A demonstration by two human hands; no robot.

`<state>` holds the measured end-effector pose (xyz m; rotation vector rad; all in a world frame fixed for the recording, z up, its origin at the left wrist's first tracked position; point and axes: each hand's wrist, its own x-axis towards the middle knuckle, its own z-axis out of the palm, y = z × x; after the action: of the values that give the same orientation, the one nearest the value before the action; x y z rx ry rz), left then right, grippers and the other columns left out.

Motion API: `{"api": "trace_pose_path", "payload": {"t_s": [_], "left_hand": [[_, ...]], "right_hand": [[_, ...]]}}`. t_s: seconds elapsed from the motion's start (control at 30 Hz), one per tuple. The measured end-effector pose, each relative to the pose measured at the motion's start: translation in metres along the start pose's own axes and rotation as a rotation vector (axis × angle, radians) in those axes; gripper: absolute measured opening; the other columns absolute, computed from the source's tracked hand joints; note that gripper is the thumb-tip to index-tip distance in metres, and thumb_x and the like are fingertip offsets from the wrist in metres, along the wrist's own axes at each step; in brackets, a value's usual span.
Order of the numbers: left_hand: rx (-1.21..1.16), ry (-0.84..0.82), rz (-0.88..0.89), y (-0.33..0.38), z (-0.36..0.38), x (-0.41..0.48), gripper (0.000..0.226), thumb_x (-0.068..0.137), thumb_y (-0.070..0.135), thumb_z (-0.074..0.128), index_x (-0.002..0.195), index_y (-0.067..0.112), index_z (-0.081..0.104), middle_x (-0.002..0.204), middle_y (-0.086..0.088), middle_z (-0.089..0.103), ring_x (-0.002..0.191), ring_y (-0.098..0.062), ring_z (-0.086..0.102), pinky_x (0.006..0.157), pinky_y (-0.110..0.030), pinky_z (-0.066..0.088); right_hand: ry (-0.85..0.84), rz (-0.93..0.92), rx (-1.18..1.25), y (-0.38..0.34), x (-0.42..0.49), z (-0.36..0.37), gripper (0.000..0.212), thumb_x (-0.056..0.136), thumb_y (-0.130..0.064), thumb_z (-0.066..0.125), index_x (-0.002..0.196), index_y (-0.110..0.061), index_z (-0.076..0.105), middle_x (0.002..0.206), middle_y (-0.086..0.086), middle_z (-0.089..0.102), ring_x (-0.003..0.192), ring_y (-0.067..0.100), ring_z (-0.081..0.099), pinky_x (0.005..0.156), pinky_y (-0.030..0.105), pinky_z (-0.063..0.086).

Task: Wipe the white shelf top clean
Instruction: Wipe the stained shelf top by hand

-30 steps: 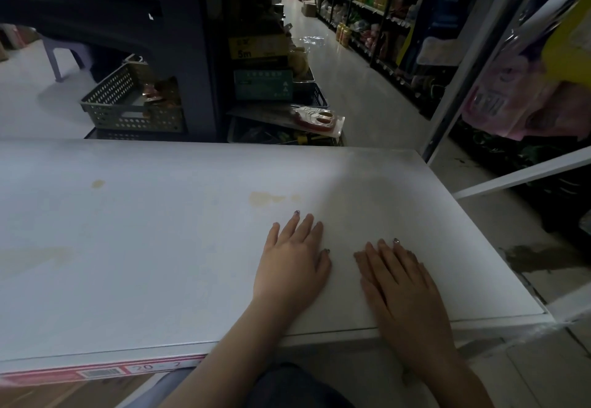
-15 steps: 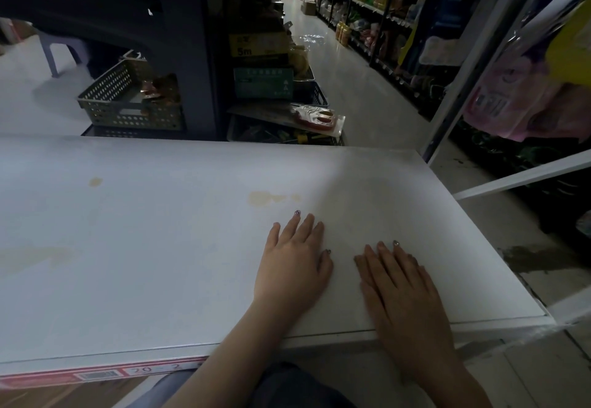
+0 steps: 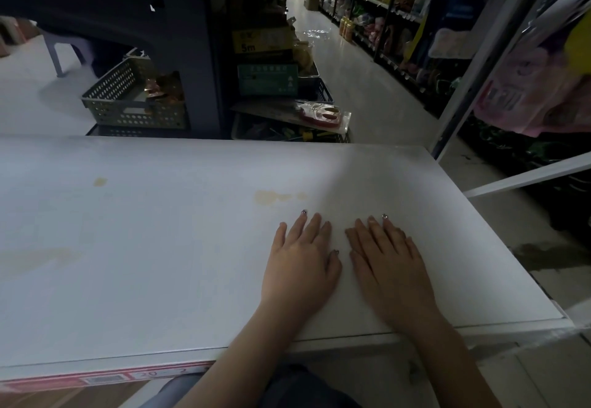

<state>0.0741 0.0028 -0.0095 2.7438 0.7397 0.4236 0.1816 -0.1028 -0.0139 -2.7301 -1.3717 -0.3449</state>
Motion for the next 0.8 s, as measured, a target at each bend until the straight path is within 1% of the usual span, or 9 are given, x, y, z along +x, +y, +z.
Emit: {"api": "trace_pose_path", "payload": {"t_s": [0.17,0.27,0.33,0.37,0.43,0.5,0.57,0.63,0.8], "left_hand": [[0.005,-0.012,0.008,-0.001,0.002,0.001,0.078,0.078,0.047,0.000,0.145,0.020,0.028,0.154,0.001,0.023,0.143,-0.017,0.009,0.114,-0.037,0.002],[0.047,0.026,0.001,-0.001,0.003,0.001,0.064,0.084,0.043,0.019,0.133,0.016,0.049,0.142,-0.004,0.045,0.136,-0.022,0.034,0.110,-0.042,0.020],[0.082,0.065,-0.002,-0.002,0.006,0.001,0.053,0.084,0.040,0.031,0.122,0.015,0.060,0.129,-0.004,0.058,0.126,-0.024,0.048,0.102,-0.044,0.032],[0.088,0.077,-0.003,-0.002,0.008,0.001,0.052,0.084,0.039,0.034,0.120,0.015,0.061,0.127,-0.004,0.060,0.123,-0.023,0.051,0.101,-0.043,0.033],[0.095,0.092,-0.005,-0.002,0.008,0.001,0.050,0.083,0.039,0.036,0.119,0.016,0.062,0.125,-0.003,0.061,0.122,-0.023,0.053,0.099,-0.041,0.031],[0.102,0.107,-0.003,-0.002,0.008,0.002,0.050,0.082,0.039,0.036,0.117,0.016,0.063,0.123,-0.003,0.062,0.120,-0.022,0.054,0.099,-0.042,0.034],[0.102,0.105,-0.005,-0.002,0.008,0.002,0.050,0.081,0.039,0.037,0.116,0.016,0.064,0.122,-0.002,0.063,0.119,-0.022,0.055,0.097,-0.044,0.039],[0.102,0.110,-0.005,-0.003,0.009,0.002,0.049,0.081,0.039,0.037,0.116,0.017,0.064,0.122,-0.002,0.063,0.119,-0.021,0.055,0.096,-0.044,0.041],[0.109,0.113,-0.004,-0.004,0.010,0.002,0.049,0.081,0.040,0.037,0.115,0.018,0.064,0.122,-0.001,0.063,0.118,-0.021,0.055,0.096,-0.044,0.042]], "right_hand": [[-0.029,-0.019,0.061,-0.005,0.022,-0.002,0.072,0.097,-0.047,0.002,0.132,-0.009,0.052,0.134,0.014,0.053,0.126,0.033,0.047,0.100,0.047,0.030],[-0.079,0.011,0.073,-0.007,0.034,-0.001,0.071,0.098,-0.044,0.004,0.124,-0.007,0.060,0.124,0.016,0.061,0.117,0.035,0.055,0.092,0.052,0.042],[-0.064,-0.008,0.096,-0.008,0.044,0.002,0.068,0.097,-0.044,0.009,0.126,-0.007,0.058,0.126,0.016,0.059,0.120,0.035,0.053,0.094,0.052,0.040],[-0.060,-0.021,0.090,-0.010,0.050,0.001,0.072,0.093,-0.048,0.006,0.132,-0.009,0.052,0.134,0.015,0.053,0.127,0.034,0.045,0.101,0.051,0.035],[-0.070,-0.041,0.074,-0.009,0.060,0.005,0.086,0.077,-0.054,-0.009,0.147,-0.017,0.026,0.152,0.008,0.027,0.142,0.025,0.017,0.113,0.044,0.014],[-0.120,-0.025,0.083,-0.009,0.068,0.005,0.091,0.068,-0.054,-0.017,0.150,-0.023,0.011,0.157,0.001,0.011,0.144,0.019,0.001,0.115,0.038,0.003],[-0.131,-0.008,0.084,-0.011,0.077,0.004,0.075,0.083,-0.055,-0.007,0.150,-0.024,0.009,0.157,0.000,0.008,0.144,0.018,-0.001,0.115,0.038,0.001],[-0.158,0.007,0.093,-0.013,0.086,0.004,0.056,0.098,-0.045,0.014,0.150,-0.023,0.008,0.158,0.001,0.007,0.144,0.019,-0.003,0.115,0.038,0.000],[-0.184,0.022,0.127,-0.016,0.106,0.006,0.054,0.100,-0.040,0.019,0.150,-0.023,0.006,0.158,0.002,0.004,0.144,0.019,-0.004,0.115,0.039,-0.002]]}}
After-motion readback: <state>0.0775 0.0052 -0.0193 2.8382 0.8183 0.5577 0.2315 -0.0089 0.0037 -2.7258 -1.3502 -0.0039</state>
